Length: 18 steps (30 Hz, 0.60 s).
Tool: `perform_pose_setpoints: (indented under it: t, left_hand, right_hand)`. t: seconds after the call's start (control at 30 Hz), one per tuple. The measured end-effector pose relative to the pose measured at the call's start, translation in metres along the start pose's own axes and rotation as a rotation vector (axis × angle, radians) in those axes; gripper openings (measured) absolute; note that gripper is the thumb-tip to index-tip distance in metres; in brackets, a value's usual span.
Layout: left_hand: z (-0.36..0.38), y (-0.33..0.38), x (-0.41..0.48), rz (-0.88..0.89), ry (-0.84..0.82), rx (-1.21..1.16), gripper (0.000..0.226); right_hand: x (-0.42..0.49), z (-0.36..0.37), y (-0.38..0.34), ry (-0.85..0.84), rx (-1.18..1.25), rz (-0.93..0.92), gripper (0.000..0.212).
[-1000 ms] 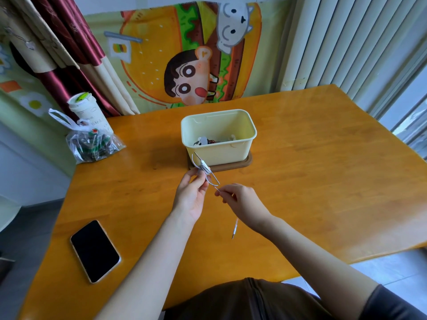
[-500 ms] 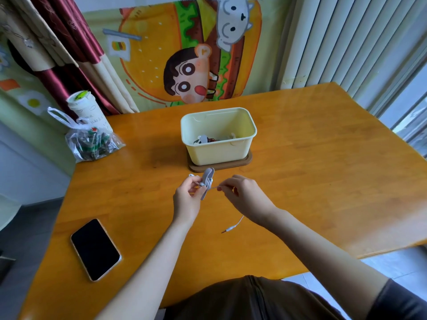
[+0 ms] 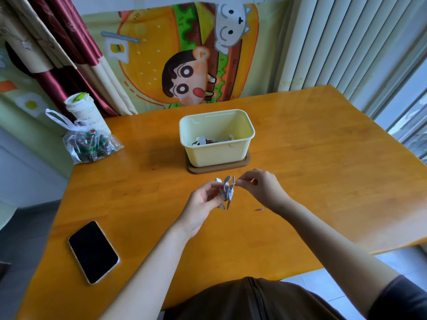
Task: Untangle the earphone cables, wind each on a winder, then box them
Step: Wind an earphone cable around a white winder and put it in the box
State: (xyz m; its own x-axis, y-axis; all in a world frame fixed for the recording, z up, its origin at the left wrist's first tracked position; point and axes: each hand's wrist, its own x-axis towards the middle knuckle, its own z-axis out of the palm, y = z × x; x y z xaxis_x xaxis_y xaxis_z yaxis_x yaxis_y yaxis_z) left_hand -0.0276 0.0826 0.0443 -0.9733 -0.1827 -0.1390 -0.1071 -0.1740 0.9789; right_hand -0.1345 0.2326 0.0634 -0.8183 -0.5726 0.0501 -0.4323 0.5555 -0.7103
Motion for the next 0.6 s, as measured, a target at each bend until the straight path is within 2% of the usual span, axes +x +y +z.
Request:
perform_pose_setpoints:
  t: [0.3,0.5,0.6]
  left_hand:
    - [0.002,0.011,0.002,-0.088,0.151,-0.428,0.022]
    - [0.006,0.011,0.003,-0.149,0.175,-0.584,0.02]
    - [0.004,0.01,-0.001,-0.193,0.136,-0.652,0.021]
  right_hand:
    - [-0.009,0.023,-0.02,-0.079,0.32,0.138,0.034]
    - [-0.012,0.032,-0.022,-0.21,0.52,0.226,0.03]
    - [-0.012,0.03,-0.019,-0.311,0.591,0.309,0.026]
